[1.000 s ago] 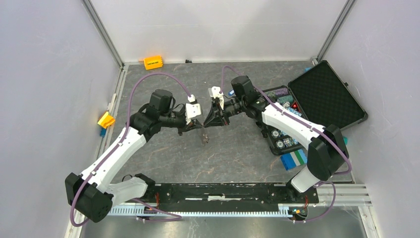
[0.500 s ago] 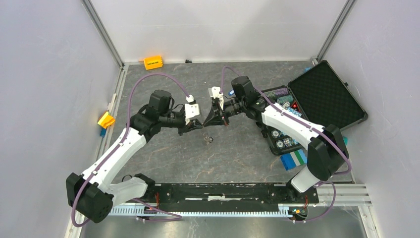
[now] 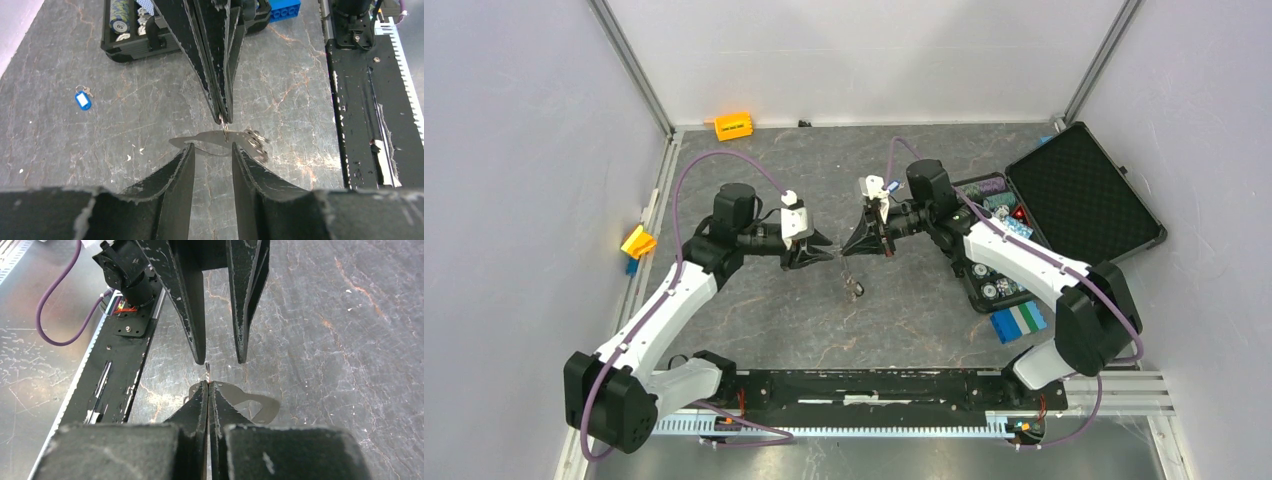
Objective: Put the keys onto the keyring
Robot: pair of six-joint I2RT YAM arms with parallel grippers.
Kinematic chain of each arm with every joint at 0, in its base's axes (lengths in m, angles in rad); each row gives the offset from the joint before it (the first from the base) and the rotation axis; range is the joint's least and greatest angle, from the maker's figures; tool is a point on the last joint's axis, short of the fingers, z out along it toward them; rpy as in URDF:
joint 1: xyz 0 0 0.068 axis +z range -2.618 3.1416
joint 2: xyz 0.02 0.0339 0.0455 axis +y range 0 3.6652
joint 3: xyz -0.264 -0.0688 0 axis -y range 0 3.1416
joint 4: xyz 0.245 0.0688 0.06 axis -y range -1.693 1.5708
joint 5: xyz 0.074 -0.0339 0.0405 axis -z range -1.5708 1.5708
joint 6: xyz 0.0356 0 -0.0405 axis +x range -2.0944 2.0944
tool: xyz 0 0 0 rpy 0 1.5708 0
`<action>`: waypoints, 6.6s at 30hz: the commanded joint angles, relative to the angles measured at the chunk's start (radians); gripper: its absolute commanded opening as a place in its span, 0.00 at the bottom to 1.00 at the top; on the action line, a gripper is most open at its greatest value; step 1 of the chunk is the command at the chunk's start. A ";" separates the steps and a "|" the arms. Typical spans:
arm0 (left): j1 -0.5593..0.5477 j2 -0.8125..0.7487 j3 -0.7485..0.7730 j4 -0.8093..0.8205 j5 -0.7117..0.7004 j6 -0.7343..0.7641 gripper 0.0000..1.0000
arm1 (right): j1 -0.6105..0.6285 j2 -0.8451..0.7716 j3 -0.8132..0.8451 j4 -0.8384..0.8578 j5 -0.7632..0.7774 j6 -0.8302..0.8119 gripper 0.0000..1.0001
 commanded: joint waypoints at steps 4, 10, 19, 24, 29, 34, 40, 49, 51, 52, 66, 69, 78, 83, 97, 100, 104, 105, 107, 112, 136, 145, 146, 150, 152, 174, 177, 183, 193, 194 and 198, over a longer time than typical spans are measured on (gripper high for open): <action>0.014 -0.006 -0.033 0.127 0.137 -0.043 0.40 | -0.011 -0.070 -0.040 0.162 -0.032 0.089 0.00; 0.014 0.000 -0.057 0.233 0.173 -0.142 0.37 | -0.012 -0.069 -0.053 0.219 -0.027 0.139 0.00; 0.014 0.009 -0.070 0.249 0.179 -0.167 0.23 | -0.013 -0.065 -0.052 0.229 -0.027 0.150 0.00; 0.014 0.007 -0.075 0.249 0.171 -0.170 0.14 | -0.014 -0.064 -0.053 0.233 -0.025 0.153 0.00; 0.014 0.008 -0.072 0.259 0.144 -0.192 0.02 | -0.015 -0.061 -0.058 0.240 -0.023 0.157 0.00; 0.012 0.000 -0.045 0.144 0.064 -0.057 0.02 | -0.015 -0.058 -0.054 0.176 -0.003 0.087 0.18; 0.009 -0.012 -0.004 -0.121 -0.083 0.327 0.02 | -0.014 -0.072 -0.032 -0.002 0.069 -0.096 0.44; 0.008 -0.046 0.013 -0.151 -0.175 0.236 0.02 | -0.019 -0.026 0.027 -0.096 0.359 -0.134 0.58; 0.007 -0.056 0.012 -0.117 -0.220 0.113 0.02 | -0.025 0.006 0.065 -0.121 0.448 -0.134 0.61; 0.007 -0.062 0.014 -0.110 -0.246 0.062 0.02 | -0.031 0.025 0.084 -0.128 0.489 -0.128 0.62; 0.006 -0.083 0.080 -0.220 -0.274 -0.146 0.02 | -0.211 0.537 0.502 -0.209 0.711 0.024 0.57; 0.007 -0.075 0.077 -0.214 -0.269 -0.151 0.02 | -0.222 0.621 0.597 -0.219 0.777 0.019 0.56; 0.007 -0.061 0.080 -0.211 -0.250 -0.145 0.02 | -0.305 0.777 0.755 -0.247 0.783 0.077 0.51; 0.007 -0.050 0.079 -0.211 -0.240 -0.144 0.02 | -0.328 0.805 0.773 -0.243 0.799 0.091 0.48; 0.007 -0.039 0.080 -0.210 -0.223 -0.138 0.02 | -0.364 0.862 0.813 -0.256 0.761 0.122 0.39; 0.006 -0.038 0.076 -0.204 -0.220 -0.140 0.02 | -0.365 0.861 0.809 -0.256 0.749 0.124 0.38; 0.006 -0.039 0.076 -0.202 -0.219 -0.140 0.02 | -0.365 0.861 0.804 -0.255 0.733 0.128 0.36; 0.006 -0.039 0.075 -0.202 -0.219 -0.140 0.02 | -0.365 0.863 0.802 -0.255 0.732 0.128 0.36; 0.006 -0.040 0.074 -0.203 -0.219 -0.140 0.02 | -0.365 0.861 0.798 -0.255 0.728 0.128 0.34; 0.006 -0.043 0.070 -0.202 -0.219 -0.137 0.02 | -0.365 0.845 0.771 -0.256 0.713 0.128 0.30; 0.006 -0.053 0.059 -0.188 -0.216 -0.143 0.02 | -0.384 0.756 0.671 -0.240 0.654 0.137 0.24; 0.006 -0.055 0.060 -0.188 -0.211 -0.146 0.02 | -0.387 0.723 0.642 -0.240 0.661 0.142 0.33; 0.006 -0.056 0.060 -0.188 -0.210 -0.146 0.02 | -0.387 0.718 0.638 -0.240 0.663 0.141 0.34; 0.004 -0.058 0.059 -0.188 -0.208 -0.146 0.02 | -0.387 0.710 0.627 -0.253 0.663 0.142 0.34; 0.005 -0.061 0.057 -0.188 -0.207 -0.147 0.02 | -0.388 0.705 0.619 -0.252 0.665 0.141 0.36; 0.005 -0.063 0.056 -0.188 -0.202 -0.147 0.02 | -0.387 0.675 0.613 -0.261 0.645 0.145 0.11; 0.005 -0.065 0.055 -0.188 -0.202 -0.147 0.02 | -0.387 0.670 0.622 -0.267 0.634 0.144 0.03; 0.004 -0.062 0.056 -0.188 -0.200 -0.148 0.02 | -0.378 0.632 0.570 -0.265 0.572 0.131 0.00; 0.005 -0.066 0.054 -0.188 -0.198 -0.147 0.02 | -0.311 0.459 0.253 -0.239 0.357 -0.033 0.00; 0.005 -0.066 0.054 -0.188 -0.198 -0.146 0.02 | -0.297 0.443 0.229 -0.258 0.348 -0.066 0.00; 0.004 -0.067 0.053 -0.189 -0.197 -0.145 0.02 | -0.237 0.361 0.110 -0.296 0.340 -0.174 0.00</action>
